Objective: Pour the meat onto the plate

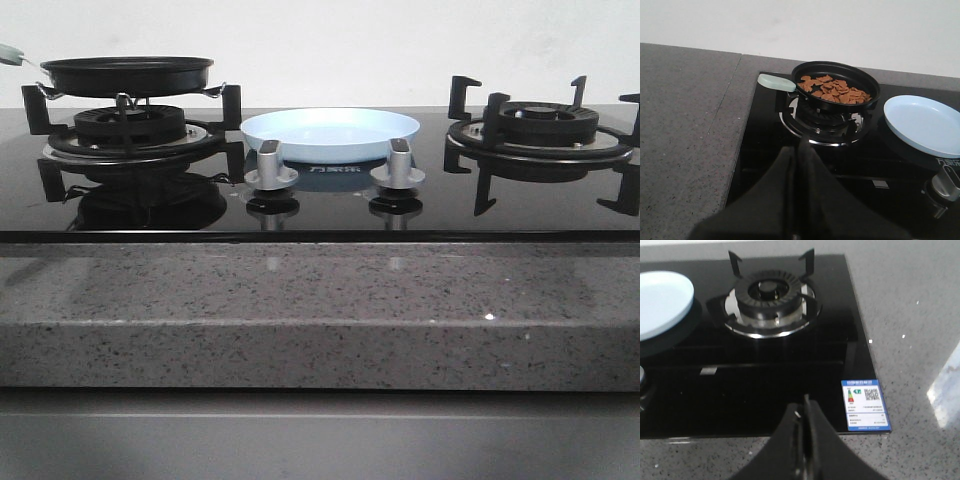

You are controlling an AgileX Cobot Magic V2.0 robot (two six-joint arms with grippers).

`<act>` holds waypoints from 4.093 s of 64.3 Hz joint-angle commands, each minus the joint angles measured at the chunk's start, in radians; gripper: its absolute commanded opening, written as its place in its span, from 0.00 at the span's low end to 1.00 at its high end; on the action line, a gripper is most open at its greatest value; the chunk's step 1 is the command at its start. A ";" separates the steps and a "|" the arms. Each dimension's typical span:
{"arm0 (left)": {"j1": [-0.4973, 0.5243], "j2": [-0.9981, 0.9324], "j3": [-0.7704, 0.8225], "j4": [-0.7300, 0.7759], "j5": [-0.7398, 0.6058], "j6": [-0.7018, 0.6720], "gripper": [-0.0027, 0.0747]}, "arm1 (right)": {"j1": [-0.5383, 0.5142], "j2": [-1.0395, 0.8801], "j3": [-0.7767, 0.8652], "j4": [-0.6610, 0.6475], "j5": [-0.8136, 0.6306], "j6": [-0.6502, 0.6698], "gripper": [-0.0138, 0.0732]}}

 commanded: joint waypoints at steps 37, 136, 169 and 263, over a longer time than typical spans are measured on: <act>0.000 0.079 -0.029 0.063 -0.085 0.002 0.68 | 0.070 0.146 -0.093 0.046 0.004 -0.051 0.69; -0.228 0.163 -0.081 0.053 -0.013 0.102 0.67 | 0.225 1.490 -1.488 0.316 0.475 -0.224 0.56; -0.228 0.163 -0.081 0.053 -0.013 0.102 0.67 | 0.225 1.596 -1.590 0.324 0.517 -0.233 0.37; -0.228 0.163 -0.081 0.053 -0.013 0.102 0.67 | 0.225 1.549 -1.590 0.323 0.479 -0.208 0.03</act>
